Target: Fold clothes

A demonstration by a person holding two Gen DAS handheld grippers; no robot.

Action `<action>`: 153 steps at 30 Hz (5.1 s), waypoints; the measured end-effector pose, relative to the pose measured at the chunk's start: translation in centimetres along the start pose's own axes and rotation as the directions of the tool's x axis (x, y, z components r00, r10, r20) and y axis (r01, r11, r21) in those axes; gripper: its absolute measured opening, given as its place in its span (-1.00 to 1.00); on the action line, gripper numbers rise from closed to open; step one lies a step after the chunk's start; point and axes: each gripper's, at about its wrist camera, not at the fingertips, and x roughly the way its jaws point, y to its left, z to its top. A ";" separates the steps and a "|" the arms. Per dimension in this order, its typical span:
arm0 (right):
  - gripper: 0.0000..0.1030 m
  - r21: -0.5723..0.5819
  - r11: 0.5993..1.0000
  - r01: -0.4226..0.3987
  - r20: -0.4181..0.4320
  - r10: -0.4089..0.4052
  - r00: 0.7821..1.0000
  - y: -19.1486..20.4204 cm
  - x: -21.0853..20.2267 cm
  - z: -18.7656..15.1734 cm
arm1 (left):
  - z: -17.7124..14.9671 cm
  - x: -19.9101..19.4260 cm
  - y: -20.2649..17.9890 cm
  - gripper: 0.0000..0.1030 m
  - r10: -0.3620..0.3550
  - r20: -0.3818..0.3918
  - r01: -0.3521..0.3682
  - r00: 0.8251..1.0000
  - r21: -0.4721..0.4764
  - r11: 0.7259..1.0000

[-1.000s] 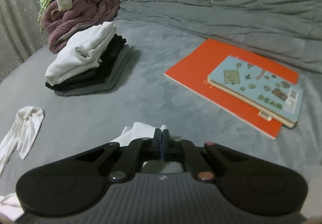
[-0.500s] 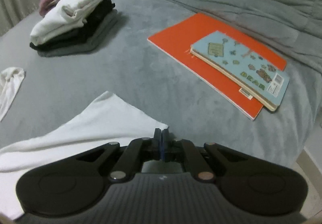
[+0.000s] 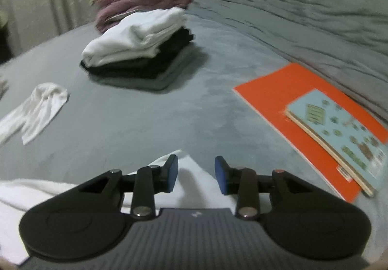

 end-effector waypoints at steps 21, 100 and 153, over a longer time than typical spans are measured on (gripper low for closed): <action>-1.00 -0.168 0.968 0.186 0.144 -0.163 0.976 1.8 2.9 -0.9 | -0.2 0.9 0.6 -0.31 -0.058 -0.014 0.058 0.998 0.000 0.998; -0.24 -0.217 0.931 -0.294 -0.059 0.288 0.956 23.7 4.8 2.1 | 0.3 -3.2 13.7 -0.07 0.253 0.034 -0.230 0.967 -0.315 0.921; -0.82 -0.683 0.611 -0.400 -0.182 0.388 0.903 28.2 1.8 1.3 | 2.0 -1.9 15.6 -0.07 0.310 -0.036 -0.299 0.950 -0.396 0.868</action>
